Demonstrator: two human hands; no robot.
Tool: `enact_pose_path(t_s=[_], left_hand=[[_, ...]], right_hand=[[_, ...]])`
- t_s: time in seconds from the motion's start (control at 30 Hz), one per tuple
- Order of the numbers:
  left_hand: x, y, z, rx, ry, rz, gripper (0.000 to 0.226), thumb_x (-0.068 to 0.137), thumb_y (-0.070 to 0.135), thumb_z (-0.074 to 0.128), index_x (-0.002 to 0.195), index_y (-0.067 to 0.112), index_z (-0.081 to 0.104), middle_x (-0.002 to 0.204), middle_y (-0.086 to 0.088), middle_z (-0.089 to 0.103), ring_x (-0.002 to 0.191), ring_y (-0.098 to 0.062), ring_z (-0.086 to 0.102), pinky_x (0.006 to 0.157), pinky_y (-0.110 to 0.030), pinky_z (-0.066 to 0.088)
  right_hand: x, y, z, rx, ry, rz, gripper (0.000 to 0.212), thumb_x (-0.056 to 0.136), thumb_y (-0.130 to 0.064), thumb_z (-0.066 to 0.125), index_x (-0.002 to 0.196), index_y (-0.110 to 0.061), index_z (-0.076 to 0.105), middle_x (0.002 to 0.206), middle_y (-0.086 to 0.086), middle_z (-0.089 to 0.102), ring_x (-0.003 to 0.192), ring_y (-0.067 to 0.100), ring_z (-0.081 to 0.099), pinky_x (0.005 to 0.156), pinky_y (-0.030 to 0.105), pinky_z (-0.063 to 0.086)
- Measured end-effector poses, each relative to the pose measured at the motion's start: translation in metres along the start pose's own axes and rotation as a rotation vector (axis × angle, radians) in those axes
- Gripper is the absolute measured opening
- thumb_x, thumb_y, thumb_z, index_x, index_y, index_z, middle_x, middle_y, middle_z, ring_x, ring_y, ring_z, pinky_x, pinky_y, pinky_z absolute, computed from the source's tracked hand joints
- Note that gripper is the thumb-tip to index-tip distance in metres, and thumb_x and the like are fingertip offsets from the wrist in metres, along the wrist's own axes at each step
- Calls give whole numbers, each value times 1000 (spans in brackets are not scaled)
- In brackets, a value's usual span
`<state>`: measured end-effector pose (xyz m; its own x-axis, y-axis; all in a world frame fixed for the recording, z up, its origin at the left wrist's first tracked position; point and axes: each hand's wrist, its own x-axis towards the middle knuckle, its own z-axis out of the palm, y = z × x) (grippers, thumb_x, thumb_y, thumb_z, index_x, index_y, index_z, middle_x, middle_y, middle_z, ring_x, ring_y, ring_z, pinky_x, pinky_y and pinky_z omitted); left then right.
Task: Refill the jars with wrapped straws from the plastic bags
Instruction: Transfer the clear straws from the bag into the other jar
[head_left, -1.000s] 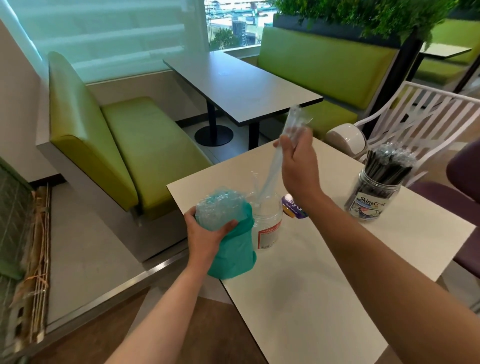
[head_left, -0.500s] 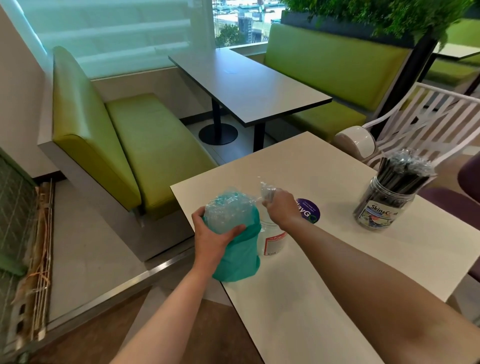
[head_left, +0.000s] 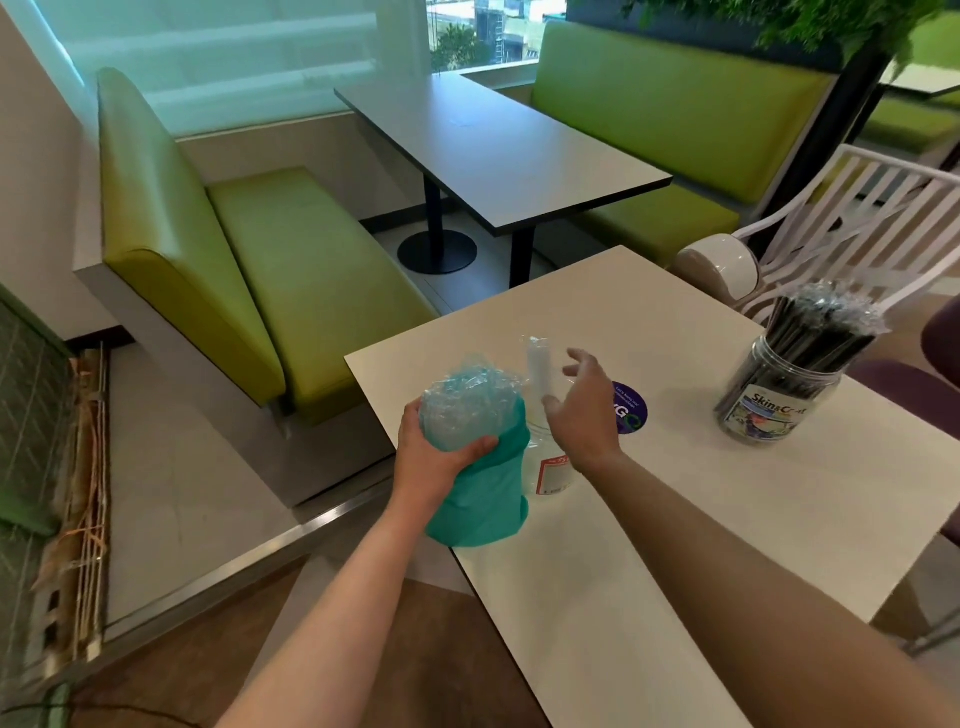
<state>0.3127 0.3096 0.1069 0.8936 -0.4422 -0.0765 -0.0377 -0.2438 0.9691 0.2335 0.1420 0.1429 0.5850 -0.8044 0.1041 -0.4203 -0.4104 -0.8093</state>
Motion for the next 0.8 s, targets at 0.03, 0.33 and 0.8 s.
enact_pose_path(t_s=[0.03,0.33,0.8], left_hand=[[-1,0,0,0,0,0,93,53,48,91,125,41,34,124,11,47,118,-13,49,98,-41,50],[-15,0,-5,-17,-42,21,89,57,37,92,124,40,34,112,24,47,109,-5,49,85,-24,46],[-19,1,-10,-38,-60,34,92,55,44,89,127,39,31,124,10,47,119,-15,49,96,-39,51]], right_hand=[[-9,-3,-1,-1,70,-55,57,83,-3,66,134,-15,45,120,1,55,109,20,51,95,37,47],[-65,-11,4,216,-213,-125,54,85,-20,70,134,-26,48,122,-4,53,100,10,53,90,27,51],[-70,-7,-5,239,-383,-4,26,98,-21,54,124,-20,54,105,-5,61,94,10,60,72,17,53]])
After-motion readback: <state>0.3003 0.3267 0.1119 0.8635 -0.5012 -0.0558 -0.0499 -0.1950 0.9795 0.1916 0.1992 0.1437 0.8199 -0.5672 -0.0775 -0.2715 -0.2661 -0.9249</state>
